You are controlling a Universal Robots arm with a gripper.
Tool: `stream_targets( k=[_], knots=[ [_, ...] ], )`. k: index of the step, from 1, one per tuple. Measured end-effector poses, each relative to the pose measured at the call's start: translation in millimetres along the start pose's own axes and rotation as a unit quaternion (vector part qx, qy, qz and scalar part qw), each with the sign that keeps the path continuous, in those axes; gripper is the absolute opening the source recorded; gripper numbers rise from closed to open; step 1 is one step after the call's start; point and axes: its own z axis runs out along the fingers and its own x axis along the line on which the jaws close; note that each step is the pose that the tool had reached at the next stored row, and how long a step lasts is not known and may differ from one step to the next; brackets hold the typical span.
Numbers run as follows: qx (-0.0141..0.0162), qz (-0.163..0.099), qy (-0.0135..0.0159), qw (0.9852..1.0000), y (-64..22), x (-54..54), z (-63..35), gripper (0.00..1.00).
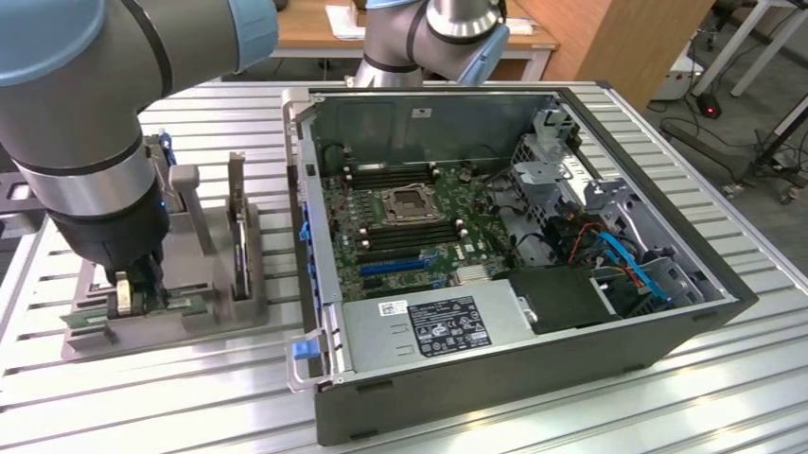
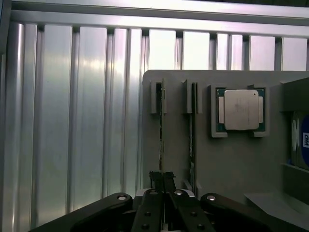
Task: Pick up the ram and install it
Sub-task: 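Pick up the ram and move it above insertion slot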
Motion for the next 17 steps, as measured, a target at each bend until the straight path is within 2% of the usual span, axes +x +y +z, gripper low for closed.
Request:
stream_targets(
  k=[9, 17],
  knots=[
    [0.0, 0.0, 0.0, 1.0, 0.9, -0.3, -13.7, 0.11],
    [0.0, 0.0, 0.0, 1.0, 1.4, -0.5, -21.6, 0.11]
  ],
)
